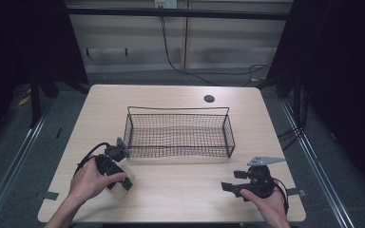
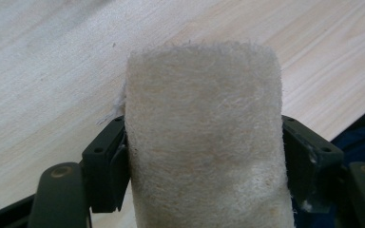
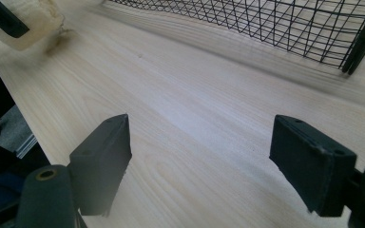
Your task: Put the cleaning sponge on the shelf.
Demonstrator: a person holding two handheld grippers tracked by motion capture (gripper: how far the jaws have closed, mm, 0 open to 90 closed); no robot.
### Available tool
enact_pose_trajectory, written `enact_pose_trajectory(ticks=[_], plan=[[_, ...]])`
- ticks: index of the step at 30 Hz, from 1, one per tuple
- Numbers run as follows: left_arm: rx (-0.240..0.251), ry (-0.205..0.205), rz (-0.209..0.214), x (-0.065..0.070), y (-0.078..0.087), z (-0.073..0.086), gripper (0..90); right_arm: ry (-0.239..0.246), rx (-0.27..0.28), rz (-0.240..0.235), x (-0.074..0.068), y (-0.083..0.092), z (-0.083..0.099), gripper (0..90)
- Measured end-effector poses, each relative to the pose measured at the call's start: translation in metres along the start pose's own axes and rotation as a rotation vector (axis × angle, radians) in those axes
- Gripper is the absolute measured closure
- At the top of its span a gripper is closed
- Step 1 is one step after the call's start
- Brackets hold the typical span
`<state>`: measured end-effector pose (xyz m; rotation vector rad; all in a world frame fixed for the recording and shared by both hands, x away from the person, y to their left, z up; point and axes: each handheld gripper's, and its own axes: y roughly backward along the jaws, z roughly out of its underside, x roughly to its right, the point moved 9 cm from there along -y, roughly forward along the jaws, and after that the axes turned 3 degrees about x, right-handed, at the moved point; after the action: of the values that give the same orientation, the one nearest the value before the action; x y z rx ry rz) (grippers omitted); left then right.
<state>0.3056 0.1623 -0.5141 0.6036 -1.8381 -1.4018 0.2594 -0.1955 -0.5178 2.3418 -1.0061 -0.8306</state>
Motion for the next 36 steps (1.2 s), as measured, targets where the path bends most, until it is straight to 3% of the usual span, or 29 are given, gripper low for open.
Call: enact_pose_trajectory(ticks=[3,4,6,14,28,36], plan=[[0.018,-0.008,0.01,0.002,0.007,-0.002,27.8,0.001,0.0,0.0,0.0,0.0,0.0,21.3],[0.038,-0.007,0.042,0.005,0.012,-0.003,27.8,-0.001,0.001,0.0,0.0,0.0,0.0,21.2],[0.042,-0.033,0.06,0.007,0.016,-0.004,27.7,-0.001,0.001,0.002,0.0,0.0,0.0,21.2],[0.061,-0.023,0.097,0.008,0.024,-0.007,27.7,-0.002,0.001,0.001,0.0,0.0,0.0,21.2],[0.046,-0.037,0.106,0.015,0.037,-0.014,27.8,0.0,0.011,-0.006,-0.001,0.001,-0.001,21.1],[0.037,-0.031,0.152,0.016,0.04,-0.016,27.9,-0.002,0.011,-0.008,-0.001,0.0,-0.001,21.1]])
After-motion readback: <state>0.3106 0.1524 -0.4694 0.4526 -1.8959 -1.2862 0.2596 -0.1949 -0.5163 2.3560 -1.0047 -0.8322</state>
